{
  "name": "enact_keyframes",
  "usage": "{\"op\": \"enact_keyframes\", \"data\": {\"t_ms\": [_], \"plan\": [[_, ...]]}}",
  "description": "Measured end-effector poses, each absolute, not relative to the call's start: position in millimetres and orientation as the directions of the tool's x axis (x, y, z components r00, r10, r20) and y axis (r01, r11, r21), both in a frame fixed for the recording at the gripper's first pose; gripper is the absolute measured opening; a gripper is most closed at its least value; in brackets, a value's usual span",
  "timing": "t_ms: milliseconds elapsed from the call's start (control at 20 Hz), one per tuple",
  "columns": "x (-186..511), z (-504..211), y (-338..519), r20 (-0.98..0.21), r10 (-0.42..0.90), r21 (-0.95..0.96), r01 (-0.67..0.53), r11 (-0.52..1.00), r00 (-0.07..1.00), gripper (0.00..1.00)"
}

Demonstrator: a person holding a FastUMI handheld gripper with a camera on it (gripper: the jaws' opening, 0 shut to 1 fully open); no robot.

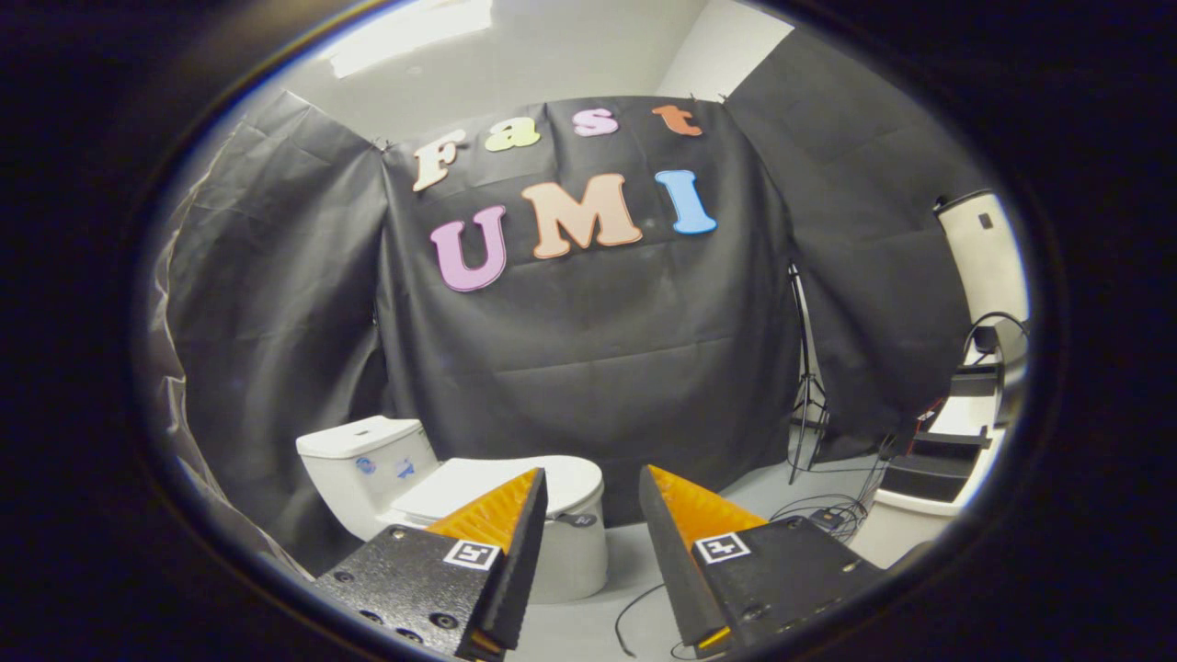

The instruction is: Open the toilet lid.

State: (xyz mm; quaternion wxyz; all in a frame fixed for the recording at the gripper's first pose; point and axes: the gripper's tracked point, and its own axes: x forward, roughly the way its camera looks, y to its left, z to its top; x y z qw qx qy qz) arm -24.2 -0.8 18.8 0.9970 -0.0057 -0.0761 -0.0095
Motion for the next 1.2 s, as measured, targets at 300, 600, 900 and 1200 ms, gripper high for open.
{"op": "enact_keyframes", "data": {"t_ms": [300, 600, 900, 1200], "plan": [[-23, 17, -1, 0.141, -0.022, -0.010, 0.023, 1.000, 0.990, 0.63], [-21, 14, -5, 0.127, -0.022, -0.007, 0.023, 1.000, 0.992, 0.63], [-20, 8, -13, 0.126, -0.027, 0.024, 0.024, 0.999, 0.992, 0.63], [-16, -1, -21, 0.100, -0.032, 0.043, 0.028, 0.999, 0.994, 0.63]]}}
